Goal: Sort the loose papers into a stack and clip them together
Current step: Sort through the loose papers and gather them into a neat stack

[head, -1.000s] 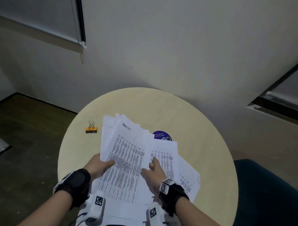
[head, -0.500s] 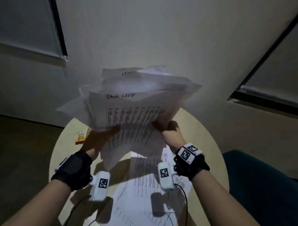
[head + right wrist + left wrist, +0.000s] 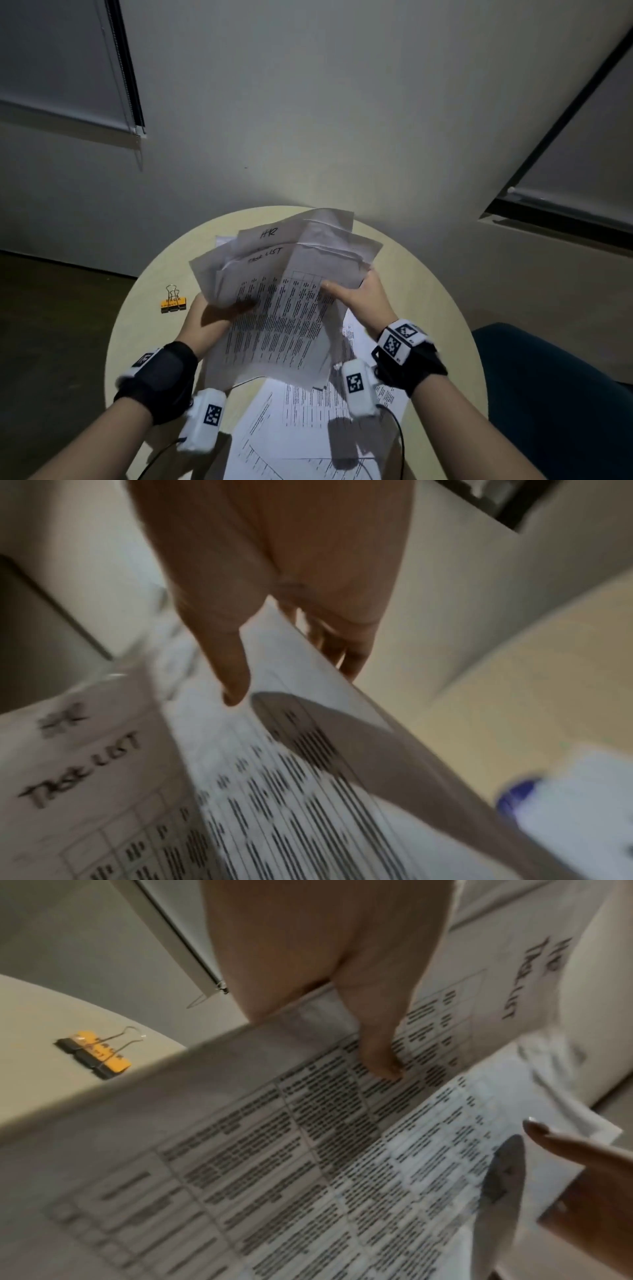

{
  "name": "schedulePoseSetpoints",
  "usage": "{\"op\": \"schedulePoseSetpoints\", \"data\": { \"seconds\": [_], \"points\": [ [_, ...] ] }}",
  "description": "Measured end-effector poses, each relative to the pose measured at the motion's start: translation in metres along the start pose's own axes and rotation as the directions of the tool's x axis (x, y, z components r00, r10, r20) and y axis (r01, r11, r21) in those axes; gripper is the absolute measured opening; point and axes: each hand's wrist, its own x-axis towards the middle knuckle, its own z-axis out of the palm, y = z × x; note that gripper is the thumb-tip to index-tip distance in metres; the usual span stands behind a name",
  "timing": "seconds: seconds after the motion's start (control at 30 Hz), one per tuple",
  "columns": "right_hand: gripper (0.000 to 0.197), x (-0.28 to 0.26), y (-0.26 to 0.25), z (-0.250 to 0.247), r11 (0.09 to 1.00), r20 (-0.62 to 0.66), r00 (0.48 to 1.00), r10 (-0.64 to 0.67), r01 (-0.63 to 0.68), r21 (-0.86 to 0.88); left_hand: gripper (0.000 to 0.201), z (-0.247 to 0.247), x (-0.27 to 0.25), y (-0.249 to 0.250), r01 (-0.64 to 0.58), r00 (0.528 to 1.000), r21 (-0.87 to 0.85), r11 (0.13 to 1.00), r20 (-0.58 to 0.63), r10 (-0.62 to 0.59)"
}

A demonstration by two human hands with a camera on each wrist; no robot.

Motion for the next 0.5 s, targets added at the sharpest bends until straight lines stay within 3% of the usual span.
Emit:
{"op": "schedulePoseSetpoints", "data": {
  "seconds": [0.07, 0.13, 0.17, 0.2, 0.23, 0.3, 0.37, 0.4, 0.47, 0.5],
  "points": [
    [0.091, 0.0, -0.026, -0.015, 0.98, -0.152, 0.971, -0.183, 0.168, -0.107, 0.019, 0.003, 0.006, 0.01, -0.075, 0.996, 0.117, 0.99, -0.033, 0.08],
    [0.11, -0.002, -0.056, -0.032, 0.867, -0.199, 0.872, -0.447, 0.367, -0.336, 0.02, 0.006, 0.015, 0.021, -0.141, 0.987, 0.248, 0.958, -0.041, 0.156],
    [0.114, -0.004, -0.072, -0.039, 0.755, -0.146, 0.824, -0.547, 0.411, -0.511, 0.02, 0.008, 0.018, 0.028, -0.173, 0.981, 0.328, 0.929, -0.026, 0.192],
    [0.114, -0.003, -0.082, -0.043, 0.626, -0.046, 0.808, -0.588, 0.418, -0.658, 0.022, 0.01, 0.021, 0.035, -0.213, 0.972, 0.411, 0.887, -0.001, 0.234],
    [0.109, -0.004, -0.092, -0.045, 0.516, 0.08, 0.827, -0.556, 0.419, -0.747, 0.023, 0.012, 0.023, 0.044, -0.253, 0.962, 0.483, 0.838, 0.035, 0.27],
    [0.074, -0.001, -0.097, -0.046, 0.434, 0.299, 0.872, -0.388, 0.459, -0.775, 0.017, 0.017, 0.026, 0.059, -0.338, 0.937, 0.577, 0.743, 0.135, 0.321],
    [0.023, -0.001, -0.091, -0.047, 0.463, 0.404, 0.831, -0.382, 0.551, -0.694, 0.006, 0.019, 0.026, 0.072, -0.41, 0.906, 0.636, 0.654, 0.198, 0.375],
    [0.013, -0.002, -0.085, -0.046, 0.519, 0.378, 0.82, -0.43, 0.567, -0.64, 0.009, 0.02, 0.026, 0.077, -0.438, 0.885, 0.654, 0.617, 0.194, 0.423],
    [0.014, -0.004, -0.072, -0.047, 0.7, 0.231, 0.851, -0.472, 0.521, -0.489, 0.007, 0.019, 0.024, 0.084, -0.486, 0.802, 0.687, 0.54, 0.105, 0.588],
    [0.022, -0.004, -0.065, -0.049, 0.796, 0.163, 0.88, -0.445, 0.472, -0.379, 0.016, 0.015, 0.024, 0.086, -0.47, 0.752, 0.723, 0.506, 0.029, 0.658]
  ]
}}
